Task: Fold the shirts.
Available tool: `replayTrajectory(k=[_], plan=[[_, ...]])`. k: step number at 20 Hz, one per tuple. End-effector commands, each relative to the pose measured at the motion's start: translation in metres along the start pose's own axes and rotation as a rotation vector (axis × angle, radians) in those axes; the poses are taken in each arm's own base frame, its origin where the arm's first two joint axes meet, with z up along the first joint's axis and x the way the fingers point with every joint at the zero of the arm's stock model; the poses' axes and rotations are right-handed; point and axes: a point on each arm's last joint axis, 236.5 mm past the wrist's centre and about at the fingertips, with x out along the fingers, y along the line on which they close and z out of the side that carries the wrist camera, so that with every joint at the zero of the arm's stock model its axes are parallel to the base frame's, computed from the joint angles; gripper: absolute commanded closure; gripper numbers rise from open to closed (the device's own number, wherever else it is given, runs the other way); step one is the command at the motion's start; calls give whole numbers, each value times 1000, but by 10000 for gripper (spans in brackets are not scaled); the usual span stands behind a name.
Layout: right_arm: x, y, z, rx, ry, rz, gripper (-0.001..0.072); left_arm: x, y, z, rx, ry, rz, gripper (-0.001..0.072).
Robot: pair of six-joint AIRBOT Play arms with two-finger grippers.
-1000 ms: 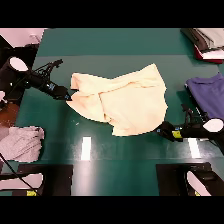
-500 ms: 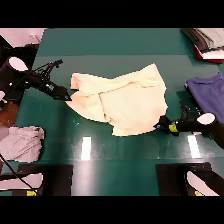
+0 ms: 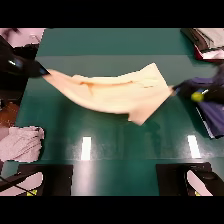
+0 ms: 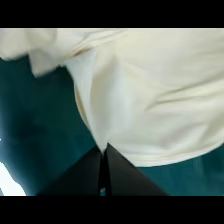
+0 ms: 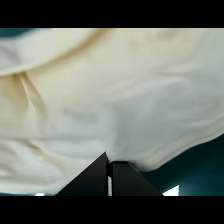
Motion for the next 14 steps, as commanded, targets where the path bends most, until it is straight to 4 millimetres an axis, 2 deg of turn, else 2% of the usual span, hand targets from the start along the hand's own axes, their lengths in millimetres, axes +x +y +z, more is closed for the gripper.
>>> replayTrajectory(k=[1, 3, 5, 6, 7, 9, 11, 12, 14], plan=[[-113, 72, 97, -180, -380, 40, 695, -115, -40, 71, 111, -345, 101, 675], [-180, 114, 124, -303, -537, 42, 696, -186, -80, 99, 185, -556, 129, 674], [-238, 153, 132, -412, -642, 27, 695, -255, -124, 109, 275, -726, 152, 675], [-246, 157, 132, -426, -652, 22, 695, -263, -129, 110, 287, -749, 156, 675], [-282, 179, 128, -497, -701, -16, 695, -312, -162, 105, 344, -878, 168, 675], [-314, 189, 126, -557, -746, -111, 696, -357, -193, 92, 391, -1017, 180, 675], [-343, 197, 124, -606, -792, -226, 696, -387, -215, 76, 429, -1099, 189, 675], [-355, 202, 126, -621, -823, -266, 697, -395, -222, 70, 441, -1120, 192, 675], [-370, 207, 134, -616, -878, -307, 697, -393, -220, 67, 459, -1104, 219, 676]])
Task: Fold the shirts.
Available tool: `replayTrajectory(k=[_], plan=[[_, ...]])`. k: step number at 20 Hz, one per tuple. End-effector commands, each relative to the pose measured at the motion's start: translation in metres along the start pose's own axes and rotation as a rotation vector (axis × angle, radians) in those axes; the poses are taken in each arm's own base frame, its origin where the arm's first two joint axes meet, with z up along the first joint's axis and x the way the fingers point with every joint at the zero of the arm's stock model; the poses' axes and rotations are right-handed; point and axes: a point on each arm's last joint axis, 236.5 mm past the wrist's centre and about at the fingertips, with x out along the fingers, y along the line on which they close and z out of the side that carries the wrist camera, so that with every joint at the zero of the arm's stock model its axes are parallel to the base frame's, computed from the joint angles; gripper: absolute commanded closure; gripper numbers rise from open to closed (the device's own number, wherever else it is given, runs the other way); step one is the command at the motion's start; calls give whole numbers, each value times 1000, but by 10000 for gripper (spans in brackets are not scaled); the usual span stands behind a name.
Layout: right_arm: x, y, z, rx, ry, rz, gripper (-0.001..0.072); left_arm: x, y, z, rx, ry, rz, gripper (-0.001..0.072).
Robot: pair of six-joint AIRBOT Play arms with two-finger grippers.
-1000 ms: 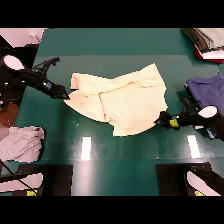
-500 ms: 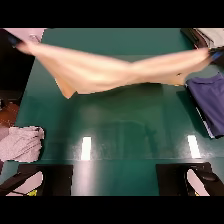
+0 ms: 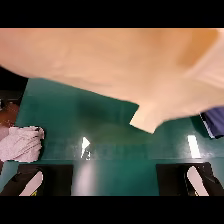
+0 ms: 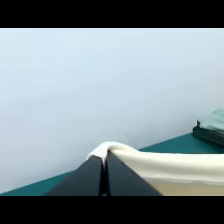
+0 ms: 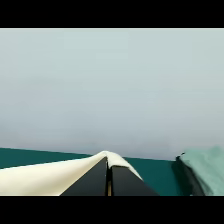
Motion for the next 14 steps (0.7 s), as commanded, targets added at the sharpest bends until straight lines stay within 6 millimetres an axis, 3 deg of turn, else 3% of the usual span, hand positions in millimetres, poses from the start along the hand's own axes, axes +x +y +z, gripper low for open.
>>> replayTrajectory(k=[1, 3, 5, 6, 9, 11, 14], plan=[[-12, -8, 17, -48, -10, -101, 698, -12, 6, 4, 46, -13, 53, 676], [14, -23, -9, 39, 96, -66, 698, 19, 37, -49, -8, 127, 102, 675], [49, -44, -57, 185, 255, 6, 698, 55, 59, -130, -115, 332, 98, 676], [65, -56, -89, 258, 348, 28, 698, 70, 64, -176, -166, 455, 77, 676], [110, -74, -217, 451, 737, 69, 698, 95, 67, -320, -344, 859, -23, 675], [131, -70, -305, 455, 1008, 60, 698, 103, 61, -393, -461, 1051, -91, 675], [176, -49, -396, 408, 1183, 72, 698, 124, 62, -474, -565, 1190, -121, 674]])
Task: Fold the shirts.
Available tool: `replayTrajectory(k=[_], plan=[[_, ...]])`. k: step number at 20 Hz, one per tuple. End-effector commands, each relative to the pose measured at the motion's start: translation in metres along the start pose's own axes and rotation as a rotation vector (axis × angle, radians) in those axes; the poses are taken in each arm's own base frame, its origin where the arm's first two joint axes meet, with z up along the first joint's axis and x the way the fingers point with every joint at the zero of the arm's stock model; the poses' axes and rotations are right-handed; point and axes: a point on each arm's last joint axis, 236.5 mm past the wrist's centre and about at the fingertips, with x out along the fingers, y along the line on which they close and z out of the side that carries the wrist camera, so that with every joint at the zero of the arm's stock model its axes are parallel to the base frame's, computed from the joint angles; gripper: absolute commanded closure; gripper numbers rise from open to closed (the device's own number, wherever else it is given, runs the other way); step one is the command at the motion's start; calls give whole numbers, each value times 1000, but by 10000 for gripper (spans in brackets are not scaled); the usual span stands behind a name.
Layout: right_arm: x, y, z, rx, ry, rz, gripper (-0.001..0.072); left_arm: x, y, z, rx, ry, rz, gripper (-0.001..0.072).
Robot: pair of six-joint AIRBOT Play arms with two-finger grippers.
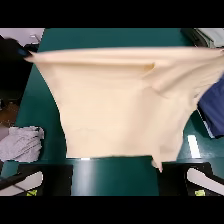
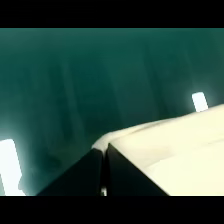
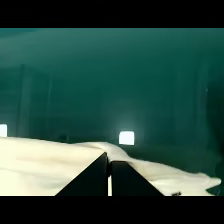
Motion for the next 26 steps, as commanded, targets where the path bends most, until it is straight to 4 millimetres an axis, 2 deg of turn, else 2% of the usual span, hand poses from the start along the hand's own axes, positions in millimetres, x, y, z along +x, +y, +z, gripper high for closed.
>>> replayTrajectory(k=[1, 4, 5, 7, 9, 11, 14, 17, 21, 26], plan=[[120, -22, -28, -11, 209, -86, 697, 93, 32, -39, -121, 214, -72, 674], [193, -27, 1, -6, 102, -107, 697, 145, 70, -22, -169, 133, -25, 674], [212, -26, 14, -9, 48, -101, 697, 157, 81, -13, -181, 86, -4, 674], [238, -24, 34, -17, -46, -91, 697, 169, 97, 8, -195, -14, 29, 674], [252, -26, 51, -18, -122, -89, 697, 170, 108, 30, -157, -108, 63, 674], [257, -27, 63, -21, -176, -87, 697, 169, 111, 44, -113, -168, 87, 674], [255, -30, 73, -27, -215, -91, 698, 174, 105, 46, -55, -171, 92, 674], [255, -44, 55, -55, -131, -136, 698, 186, 105, 23, -44, -80, 80, 674], [252, -72, 5, -147, 91, -277, 698, 202, 101, -34, -52, 130, 34, 674], [255, -91, -51, -153, 284, -337, 698, 218, 101, -96, -82, 286, 6, 674]])
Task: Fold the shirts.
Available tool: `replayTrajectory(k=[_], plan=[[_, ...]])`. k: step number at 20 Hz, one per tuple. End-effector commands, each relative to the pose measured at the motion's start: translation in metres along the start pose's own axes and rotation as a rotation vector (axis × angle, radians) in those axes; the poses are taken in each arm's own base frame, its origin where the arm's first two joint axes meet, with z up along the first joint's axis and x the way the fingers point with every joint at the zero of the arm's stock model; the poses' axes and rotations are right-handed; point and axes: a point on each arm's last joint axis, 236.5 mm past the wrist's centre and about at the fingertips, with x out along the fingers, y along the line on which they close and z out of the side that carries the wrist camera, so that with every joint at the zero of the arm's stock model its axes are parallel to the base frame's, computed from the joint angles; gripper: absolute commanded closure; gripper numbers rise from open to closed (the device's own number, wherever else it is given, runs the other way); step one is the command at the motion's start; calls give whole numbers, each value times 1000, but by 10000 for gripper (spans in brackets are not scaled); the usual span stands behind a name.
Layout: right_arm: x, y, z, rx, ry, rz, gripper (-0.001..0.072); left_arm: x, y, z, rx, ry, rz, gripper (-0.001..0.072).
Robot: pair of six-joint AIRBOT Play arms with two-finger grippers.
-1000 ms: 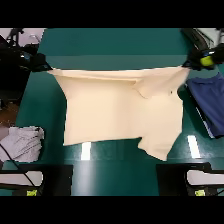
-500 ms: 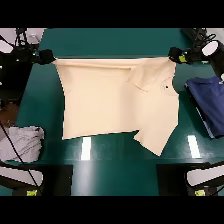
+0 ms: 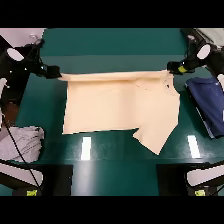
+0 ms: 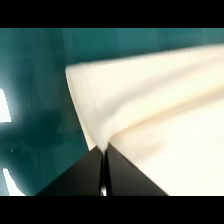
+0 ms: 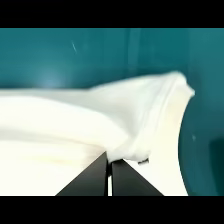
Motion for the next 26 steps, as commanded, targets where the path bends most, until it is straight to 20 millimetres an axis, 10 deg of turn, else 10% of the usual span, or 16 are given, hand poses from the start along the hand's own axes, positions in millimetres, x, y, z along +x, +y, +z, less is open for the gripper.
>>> replayTrajectory(k=[1, 7, 9, 10, 16, 22, 26], plan=[[11, -10, -44, -21, 151, -44, 698, 18, 2, -42, -20, 116, -17, 674], [14, -12, -69, -16, 239, -47, 675, 24, 1, -60, -47, 164, -32, 671], [9, -13, -80, -15, 284, -49, 337, 21, -3, -67, -70, 197, -44, 289], [4, -15, -82, -10, 293, -51, 336, 17, -4, -71, -74, 220, -51, 212], [-82, -10, -86, -87, 274, -25, 341, -38, 1, -90, -147, 301, -96, 211], [-137, 54, -89, -127, 208, 229, 344, -51, -23, -192, -222, 377, -105, 211], [-148, 57, -91, -134, 198, 238, 344, -44, -46, -258, -287, 447, -160, 211]])
